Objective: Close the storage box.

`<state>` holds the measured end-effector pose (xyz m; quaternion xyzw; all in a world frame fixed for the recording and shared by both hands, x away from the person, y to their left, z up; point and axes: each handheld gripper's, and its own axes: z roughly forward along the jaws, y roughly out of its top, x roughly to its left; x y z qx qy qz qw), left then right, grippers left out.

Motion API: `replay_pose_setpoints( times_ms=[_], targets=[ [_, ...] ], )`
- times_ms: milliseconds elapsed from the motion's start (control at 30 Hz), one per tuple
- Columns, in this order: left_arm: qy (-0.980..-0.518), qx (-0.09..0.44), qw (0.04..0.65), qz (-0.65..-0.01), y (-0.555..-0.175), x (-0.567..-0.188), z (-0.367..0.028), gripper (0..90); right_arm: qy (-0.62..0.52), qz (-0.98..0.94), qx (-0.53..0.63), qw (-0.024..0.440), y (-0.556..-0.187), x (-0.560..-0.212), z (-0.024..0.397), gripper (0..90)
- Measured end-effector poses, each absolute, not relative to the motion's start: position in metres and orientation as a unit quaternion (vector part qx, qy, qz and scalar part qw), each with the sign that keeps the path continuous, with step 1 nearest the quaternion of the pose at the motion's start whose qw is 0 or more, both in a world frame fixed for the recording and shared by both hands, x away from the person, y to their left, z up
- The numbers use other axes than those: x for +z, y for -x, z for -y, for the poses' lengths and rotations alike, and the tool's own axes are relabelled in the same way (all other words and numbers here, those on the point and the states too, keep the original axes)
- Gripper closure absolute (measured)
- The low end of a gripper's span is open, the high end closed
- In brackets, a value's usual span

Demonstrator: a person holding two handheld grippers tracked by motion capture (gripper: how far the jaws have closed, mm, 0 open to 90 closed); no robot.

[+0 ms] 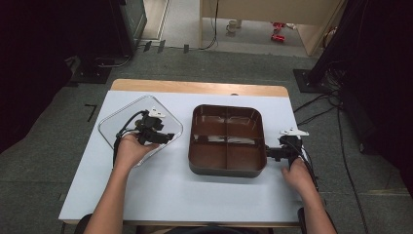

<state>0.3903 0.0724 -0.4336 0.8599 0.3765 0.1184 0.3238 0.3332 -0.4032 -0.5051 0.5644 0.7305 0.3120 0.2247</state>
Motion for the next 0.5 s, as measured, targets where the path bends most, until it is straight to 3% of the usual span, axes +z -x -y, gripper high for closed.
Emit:
replay_pose_setpoints(
  times_ms=[500],
  targets=[
    [-0.843,0.145,0.321,-0.408,-0.420,-0.438,-0.105,37.8,-0.564,-0.731,0.312,0.225,-0.333,-0.505,0.403,2.5]
  ],
)
